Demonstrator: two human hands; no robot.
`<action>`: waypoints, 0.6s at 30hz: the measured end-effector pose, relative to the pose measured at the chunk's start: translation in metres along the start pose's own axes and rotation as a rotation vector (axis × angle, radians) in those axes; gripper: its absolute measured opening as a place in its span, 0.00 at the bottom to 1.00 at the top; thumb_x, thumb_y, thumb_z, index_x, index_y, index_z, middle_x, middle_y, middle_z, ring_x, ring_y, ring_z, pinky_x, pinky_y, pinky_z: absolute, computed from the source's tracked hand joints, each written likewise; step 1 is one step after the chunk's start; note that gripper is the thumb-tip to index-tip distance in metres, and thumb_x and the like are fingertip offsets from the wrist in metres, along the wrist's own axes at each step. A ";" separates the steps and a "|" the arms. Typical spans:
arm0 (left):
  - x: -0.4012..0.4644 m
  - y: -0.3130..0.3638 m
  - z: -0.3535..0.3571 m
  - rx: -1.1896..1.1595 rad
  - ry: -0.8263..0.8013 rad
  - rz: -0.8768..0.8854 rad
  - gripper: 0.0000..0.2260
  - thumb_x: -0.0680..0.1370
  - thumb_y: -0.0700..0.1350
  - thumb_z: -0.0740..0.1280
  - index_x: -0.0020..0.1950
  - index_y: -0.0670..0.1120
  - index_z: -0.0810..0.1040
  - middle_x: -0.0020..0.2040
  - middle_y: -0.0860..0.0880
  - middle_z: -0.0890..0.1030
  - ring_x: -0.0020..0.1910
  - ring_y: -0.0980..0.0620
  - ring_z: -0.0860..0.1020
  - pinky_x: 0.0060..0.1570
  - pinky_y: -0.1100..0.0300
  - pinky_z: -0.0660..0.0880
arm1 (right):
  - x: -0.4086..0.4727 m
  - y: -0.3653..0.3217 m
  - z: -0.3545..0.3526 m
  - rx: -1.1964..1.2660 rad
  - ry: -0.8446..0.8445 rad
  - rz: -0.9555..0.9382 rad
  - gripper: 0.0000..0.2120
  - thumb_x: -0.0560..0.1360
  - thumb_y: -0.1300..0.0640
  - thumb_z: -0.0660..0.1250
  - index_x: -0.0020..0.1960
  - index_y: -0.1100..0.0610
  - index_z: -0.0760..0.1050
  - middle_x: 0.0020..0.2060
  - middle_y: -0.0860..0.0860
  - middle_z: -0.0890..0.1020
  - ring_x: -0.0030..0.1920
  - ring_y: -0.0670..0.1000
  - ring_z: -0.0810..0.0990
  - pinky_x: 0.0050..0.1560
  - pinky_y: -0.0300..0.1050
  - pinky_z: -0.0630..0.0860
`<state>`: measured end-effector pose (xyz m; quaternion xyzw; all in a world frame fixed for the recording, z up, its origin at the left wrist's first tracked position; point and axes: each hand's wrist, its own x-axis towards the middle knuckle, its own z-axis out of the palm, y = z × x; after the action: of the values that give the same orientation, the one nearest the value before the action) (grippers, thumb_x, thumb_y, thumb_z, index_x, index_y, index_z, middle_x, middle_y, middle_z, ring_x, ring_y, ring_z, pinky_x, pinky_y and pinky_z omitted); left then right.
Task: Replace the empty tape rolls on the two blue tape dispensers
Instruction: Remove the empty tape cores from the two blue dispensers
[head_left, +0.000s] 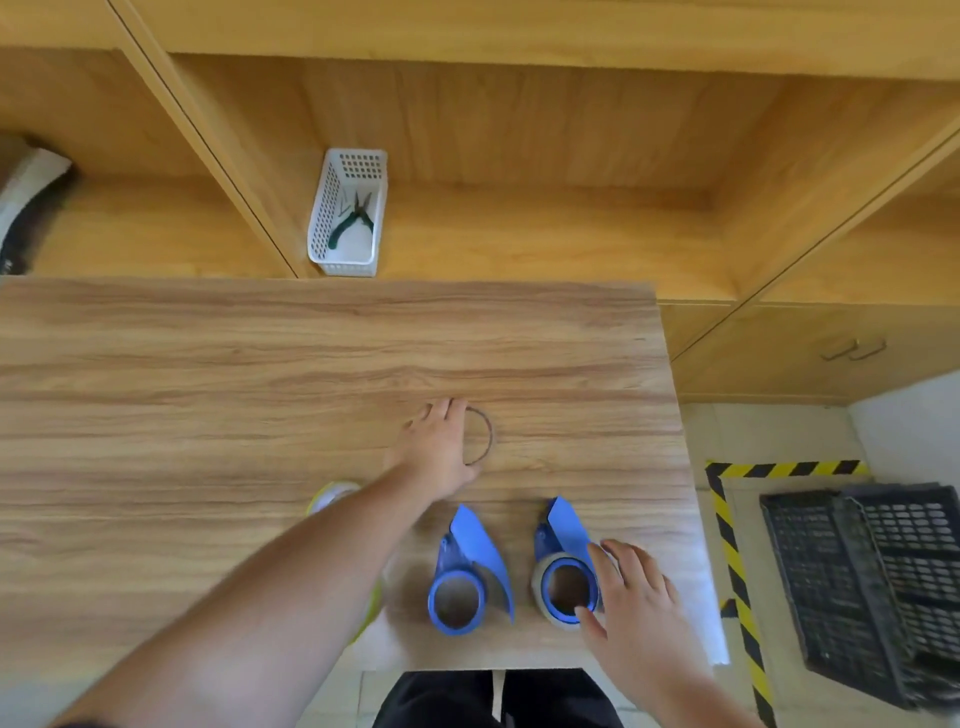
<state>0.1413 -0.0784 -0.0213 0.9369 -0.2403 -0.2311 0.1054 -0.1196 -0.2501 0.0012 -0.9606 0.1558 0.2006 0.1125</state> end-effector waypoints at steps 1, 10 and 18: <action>0.006 -0.001 0.002 0.003 -0.005 -0.010 0.41 0.69 0.62 0.75 0.76 0.50 0.64 0.71 0.49 0.70 0.71 0.44 0.71 0.67 0.47 0.73 | -0.001 0.004 0.000 -0.008 -0.018 0.015 0.33 0.65 0.43 0.76 0.67 0.54 0.75 0.62 0.50 0.80 0.63 0.55 0.77 0.54 0.53 0.80; 0.031 -0.009 0.021 -0.003 -0.075 -0.106 0.44 0.69 0.61 0.76 0.79 0.50 0.61 0.74 0.48 0.68 0.71 0.42 0.70 0.65 0.45 0.73 | -0.010 0.016 -0.007 0.110 -0.004 0.079 0.32 0.66 0.47 0.78 0.65 0.50 0.69 0.60 0.51 0.80 0.59 0.58 0.80 0.51 0.55 0.82; 0.028 -0.007 0.026 -0.014 -0.058 -0.110 0.49 0.67 0.60 0.78 0.81 0.50 0.56 0.78 0.48 0.62 0.75 0.42 0.64 0.70 0.46 0.67 | -0.008 0.022 -0.017 0.135 -0.089 0.041 0.28 0.79 0.45 0.62 0.76 0.48 0.58 0.71 0.47 0.69 0.70 0.53 0.67 0.67 0.48 0.70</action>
<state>0.1534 -0.0889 -0.0564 0.9408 -0.1898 -0.2655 0.0920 -0.1280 -0.2736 0.0166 -0.9376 0.1837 0.2343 0.1798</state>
